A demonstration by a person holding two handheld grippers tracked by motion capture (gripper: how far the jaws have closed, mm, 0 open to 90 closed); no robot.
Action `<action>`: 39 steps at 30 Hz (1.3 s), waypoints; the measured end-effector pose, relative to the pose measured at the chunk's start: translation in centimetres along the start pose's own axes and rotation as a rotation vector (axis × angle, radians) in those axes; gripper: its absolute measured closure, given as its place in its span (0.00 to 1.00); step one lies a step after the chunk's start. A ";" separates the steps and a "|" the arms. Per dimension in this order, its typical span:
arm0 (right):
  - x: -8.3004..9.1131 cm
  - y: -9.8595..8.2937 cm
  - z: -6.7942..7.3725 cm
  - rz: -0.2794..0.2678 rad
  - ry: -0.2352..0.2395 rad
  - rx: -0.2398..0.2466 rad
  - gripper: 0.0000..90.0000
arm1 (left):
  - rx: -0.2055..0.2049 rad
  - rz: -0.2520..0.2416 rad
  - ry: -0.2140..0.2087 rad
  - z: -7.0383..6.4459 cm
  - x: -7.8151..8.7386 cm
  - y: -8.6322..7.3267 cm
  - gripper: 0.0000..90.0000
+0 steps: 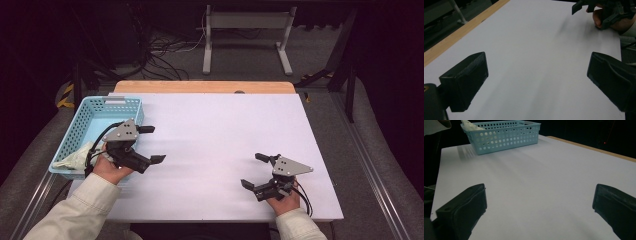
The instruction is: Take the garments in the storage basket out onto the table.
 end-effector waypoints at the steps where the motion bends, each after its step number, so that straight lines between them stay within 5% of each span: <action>1: 0.0 0.0 0.0 0.000 0.001 0.002 0.00 | -0.002 0.004 0.008 0.3 0.3 0.0 0.05; 39: -0.1 -0.1 -0.1 0.007 -0.002 -0.006 0.00 | 0.049 0.030 0.166 5.8 6.3 -1.0 0.06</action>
Point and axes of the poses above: each handheld gripper's, and its own axes: x roughly backward along the jaws, y roughly out of its top, z roughly to its left, the point moved 8 cm from there along -x, roughly forward along the jaws, and after that the axes turned 8 degrees about -z, right-handed, at the moved point
